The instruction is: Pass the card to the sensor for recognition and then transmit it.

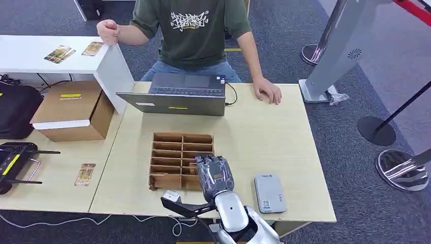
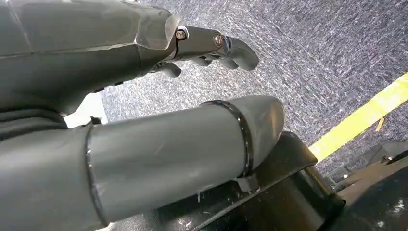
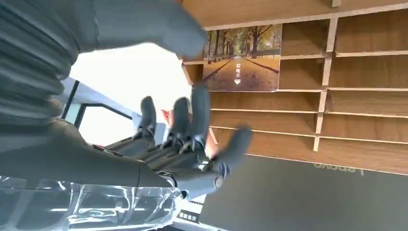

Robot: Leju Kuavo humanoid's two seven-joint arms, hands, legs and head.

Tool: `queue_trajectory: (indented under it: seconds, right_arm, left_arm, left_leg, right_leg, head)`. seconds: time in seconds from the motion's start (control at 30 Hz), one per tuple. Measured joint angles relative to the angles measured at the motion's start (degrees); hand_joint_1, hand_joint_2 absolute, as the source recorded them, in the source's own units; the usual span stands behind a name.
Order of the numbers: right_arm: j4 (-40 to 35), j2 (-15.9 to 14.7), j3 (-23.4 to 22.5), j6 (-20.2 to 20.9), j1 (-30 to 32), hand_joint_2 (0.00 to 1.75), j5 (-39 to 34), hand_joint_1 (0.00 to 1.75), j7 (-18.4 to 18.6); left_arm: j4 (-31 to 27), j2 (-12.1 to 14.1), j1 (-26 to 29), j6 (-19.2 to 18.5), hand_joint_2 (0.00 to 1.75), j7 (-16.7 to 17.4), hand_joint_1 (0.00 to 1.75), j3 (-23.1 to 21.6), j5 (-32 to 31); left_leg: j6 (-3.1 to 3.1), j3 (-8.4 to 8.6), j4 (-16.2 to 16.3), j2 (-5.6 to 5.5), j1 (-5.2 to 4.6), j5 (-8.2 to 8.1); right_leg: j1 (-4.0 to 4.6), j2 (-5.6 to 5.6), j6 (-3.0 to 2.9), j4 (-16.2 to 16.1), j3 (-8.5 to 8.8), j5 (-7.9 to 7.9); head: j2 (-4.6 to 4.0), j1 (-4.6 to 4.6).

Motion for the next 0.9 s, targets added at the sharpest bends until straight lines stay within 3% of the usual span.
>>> queue_trajectory:
  seconds: [0.9]
  right_arm:
    - [2.23,0.15,0.24,0.09,-1.16,1.75,-1.31,0.0,-1.92]
  left_arm:
    - [0.0,-0.02,0.01,0.24,0.0,-0.11,0.0,0.09,-0.04]
  left_leg:
    - [0.0,-0.01,0.0,0.0,0.0,0.0]
  right_leg:
    - [0.0,0.0,0.0,0.0,0.01,0.0]
  head:
    - [0.0,0.0]
